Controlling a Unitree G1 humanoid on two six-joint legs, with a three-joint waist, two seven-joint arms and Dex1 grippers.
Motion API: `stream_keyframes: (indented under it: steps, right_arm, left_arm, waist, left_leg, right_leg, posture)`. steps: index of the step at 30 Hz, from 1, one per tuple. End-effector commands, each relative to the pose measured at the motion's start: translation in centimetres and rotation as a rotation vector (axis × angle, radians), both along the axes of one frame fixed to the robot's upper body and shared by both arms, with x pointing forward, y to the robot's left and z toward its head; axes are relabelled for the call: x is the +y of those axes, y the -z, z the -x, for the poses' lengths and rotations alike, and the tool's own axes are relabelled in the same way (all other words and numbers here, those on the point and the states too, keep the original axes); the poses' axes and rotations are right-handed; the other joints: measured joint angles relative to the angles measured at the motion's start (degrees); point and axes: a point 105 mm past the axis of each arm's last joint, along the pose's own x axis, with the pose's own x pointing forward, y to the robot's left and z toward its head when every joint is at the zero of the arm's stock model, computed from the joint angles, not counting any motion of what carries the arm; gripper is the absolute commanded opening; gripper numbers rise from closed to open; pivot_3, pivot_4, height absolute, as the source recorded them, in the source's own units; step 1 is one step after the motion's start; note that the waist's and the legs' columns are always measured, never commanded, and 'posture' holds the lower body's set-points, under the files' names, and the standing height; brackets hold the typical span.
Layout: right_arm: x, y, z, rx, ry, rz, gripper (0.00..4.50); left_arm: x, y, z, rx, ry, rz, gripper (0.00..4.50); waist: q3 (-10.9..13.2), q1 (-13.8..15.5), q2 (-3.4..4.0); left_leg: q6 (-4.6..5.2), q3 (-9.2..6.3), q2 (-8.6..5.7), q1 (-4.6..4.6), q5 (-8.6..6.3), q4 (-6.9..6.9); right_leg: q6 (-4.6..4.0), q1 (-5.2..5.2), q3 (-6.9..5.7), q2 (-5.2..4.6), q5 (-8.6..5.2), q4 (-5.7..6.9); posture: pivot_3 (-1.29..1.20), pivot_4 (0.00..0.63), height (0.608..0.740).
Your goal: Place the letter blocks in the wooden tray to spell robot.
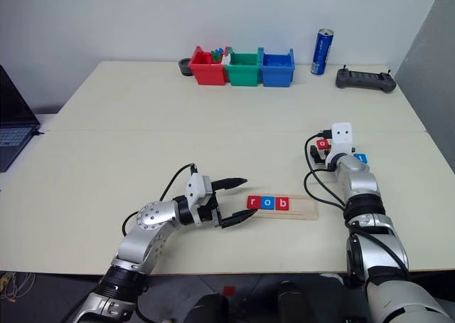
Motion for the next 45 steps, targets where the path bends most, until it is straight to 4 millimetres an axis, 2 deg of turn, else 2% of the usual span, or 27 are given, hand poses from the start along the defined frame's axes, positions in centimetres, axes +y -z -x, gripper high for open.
stream_keyframes:
  steps: [1,2,4,11,15,19,24,29,33,36,39,45]
  right_arm:
    - [0.4,-1.3,-0.5,-0.044,-0.008,-0.026,4.48]
    - [0.4,-1.2,-0.5,-0.039,-0.013,-0.023,4.48]
    - [0.4,-1.0,-0.5,-0.033,-0.02,-0.018,3.92]
    - [0.2,-1.0,-0.4,-0.039,-0.016,-0.008,1.47]
    - [0.0,-1.2,-0.2,-0.052,-0.019,0.01,1.44]
    - [-0.4,-2.0,1.2,-0.078,-0.085,0.041,1.44]
    - [-1.2,-2.2,6.4,-0.064,-0.266,0.106,1.44]
    - [-2.1,-2.1,12.2,-0.003,-0.364,0.128,1.44]
    - [-2.4,-2.1,15.1,0.045,-0.417,0.162,1.44]
    - [-2.8,-2.1,16.2,0.067,-0.422,0.177,1.44]
    - [-3.6,-1.7,16.6,0.094,-0.351,0.179,1.44]
    - [-2.7,-0.4,18.3,0.119,-0.223,0.143,1.44]
  left_arm:
    - [0.1,-1.2,0.2,-0.055,0.011,0.007,4.5]
    - [0.1,-1.2,0.2,-0.055,0.01,0.005,4.5]
    - [0.2,-1.2,0.2,-0.054,0.008,0.003,4.5]
    - [0.3,-1.2,0.3,-0.051,0.007,-0.002,4.5]
    - [0.2,-1.2,0.3,-0.05,0.011,-0.002,4.5]
    - [0.2,-1.2,0.4,-0.049,0.015,-0.002,4.5]
    - [0.2,-1.2,0.5,-0.046,0.013,0.001,4.5]
    - [0.2,-1.1,0.6,-0.037,0.016,0.004,4.5]
    - [0.1,-1.0,0.7,-0.031,0.029,0.001,4.5]
    - [0.0,-1.0,0.7,-0.028,0.04,0.001,4.5]
    - [-0.2,-1.0,0.6,-0.028,0.047,0.0,4.5]
    - [0.0,-0.9,0.6,-0.026,0.039,0.0,4.5]
  waist:
    - [0.0,-0.01,0.0]
    - [0.0,-0.01,0.0]
    - [0.0,-0.02,0.0]
    - [0.0,-0.02,0.0]
    - [0.0,-0.02,0.01]
    - [0.0,0.09,0.01]
    - [0.0,0.8,0.03]
    - [0.0,1.04,0.07]
    - [0.0,1.12,0.06]
    - [0.01,1.19,0.05]
    - [0.01,1.43,0.05]
    - [0.01,1.71,0.05]
  left_leg:
    - [0.0,0.0,0.0,0.0,0.0,0.0]
    - [0.0,0.0,0.0,0.0,0.0,0.0]
    - [0.0,0.0,0.0,0.01,0.0,0.0]
    - [0.0,0.0,0.0,0.0,0.0,0.0]
    - [0.0,0.0,0.0,0.0,0.0,0.0]
    - [0.0,-0.04,0.0,-0.03,0.0,-0.01]
    - [0.0,-0.11,-0.04,-0.13,0.0,0.0]
    - [0.01,-0.05,0.0,-0.04,-0.01,0.0]
    - [0.01,-0.01,0.0,-0.06,-0.01,0.01]
    - [0.01,0.0,0.0,-0.05,-0.01,0.02]
    - [0.01,0.01,0.01,-0.05,0.0,0.02]
    - [0.0,-0.03,0.01,-0.08,0.0,0.01]
  right_leg:
    - [0.0,0.0,0.0,0.0,0.0,0.0]
    - [0.0,0.0,0.0,0.0,0.0,0.0]
    - [0.0,0.0,0.0,0.0,0.0,0.01]
    - [0.0,0.0,0.0,0.0,0.0,0.0]
    - [0.0,0.0,0.0,0.01,0.0,0.0]
    - [0.0,-0.01,-0.02,0.0,0.0,-0.01]
    - [0.02,-0.01,-0.08,-0.05,-0.01,-0.13]
    - [0.02,0.02,-0.02,-0.02,-0.02,-0.1]
    - [0.04,0.03,0.01,0.01,-0.03,-0.13]
    - [0.05,0.05,0.01,0.01,-0.03,-0.15]
    - [0.04,0.05,0.01,0.02,-0.03,-0.16]
    - [0.04,0.05,-0.01,0.02,-0.03,-0.19]
  posture:
    - [0.0,0.15,0.74]
    - [0.0,0.15,0.74]
    - [0.0,0.15,0.74]
    - [0.0,0.15,0.74]
    - [0.0,0.15,0.74]
    - [0.0,0.15,0.74]
    - [0.0,0.15,0.74]
    - [0.0,0.15,0.74]
    - [0.0,0.15,0.74]
    - [0.0,0.15,0.74]
    - [0.0,0.15,0.74]
    - [0.0,0.15,0.74]
